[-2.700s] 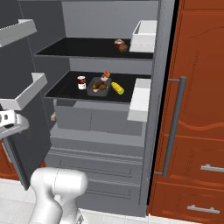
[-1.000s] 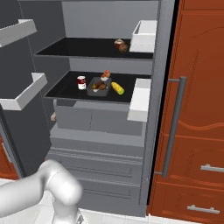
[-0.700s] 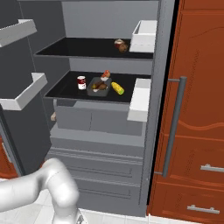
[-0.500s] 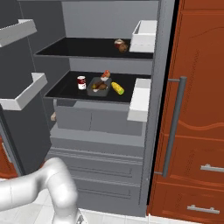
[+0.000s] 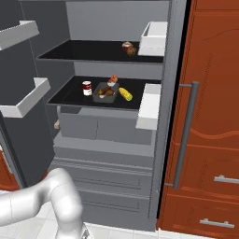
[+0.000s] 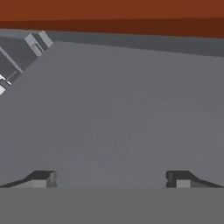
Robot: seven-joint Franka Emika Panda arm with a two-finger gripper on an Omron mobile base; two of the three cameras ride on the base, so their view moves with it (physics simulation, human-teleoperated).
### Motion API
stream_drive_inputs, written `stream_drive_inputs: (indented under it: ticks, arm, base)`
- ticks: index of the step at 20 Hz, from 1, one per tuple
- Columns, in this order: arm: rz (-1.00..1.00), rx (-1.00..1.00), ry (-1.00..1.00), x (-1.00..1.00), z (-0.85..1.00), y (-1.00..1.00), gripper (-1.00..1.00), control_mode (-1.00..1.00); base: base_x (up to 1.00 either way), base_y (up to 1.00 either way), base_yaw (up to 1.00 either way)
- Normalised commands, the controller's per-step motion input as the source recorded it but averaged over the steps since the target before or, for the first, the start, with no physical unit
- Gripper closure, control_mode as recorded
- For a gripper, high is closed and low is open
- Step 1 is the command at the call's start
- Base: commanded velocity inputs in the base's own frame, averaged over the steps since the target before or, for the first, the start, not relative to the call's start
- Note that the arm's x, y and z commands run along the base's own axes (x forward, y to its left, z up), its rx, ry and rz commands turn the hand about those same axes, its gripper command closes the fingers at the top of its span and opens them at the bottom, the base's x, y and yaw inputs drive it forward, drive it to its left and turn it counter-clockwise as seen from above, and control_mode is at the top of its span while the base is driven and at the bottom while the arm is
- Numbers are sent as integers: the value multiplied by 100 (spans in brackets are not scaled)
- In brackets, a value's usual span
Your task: Place the tupperware on the second highest shelf of the fridge. Make space for the tupperware among the existing items by rearranging them on the shelves if needed. Close the fridge door when finished.
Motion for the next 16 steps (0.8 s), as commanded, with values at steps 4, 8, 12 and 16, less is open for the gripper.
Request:
stream_drive_inputs:
  ticks: [4, 8, 12, 16]
  arm:
    - [-1, 0, 2, 5, 0, -100, -100, -100]
    - [0, 0, 0, 38, 0, -96, -100, -100]
    - [0, 0, 1, 45, 0, -74, -100, -100]
    - [2, 0, 0, 53, 0, -61, -100, -100]
  base:
    - [0, 0, 0]
    - [0, 0, 0]
    - [0, 0, 0]
    - [0, 0, 0]
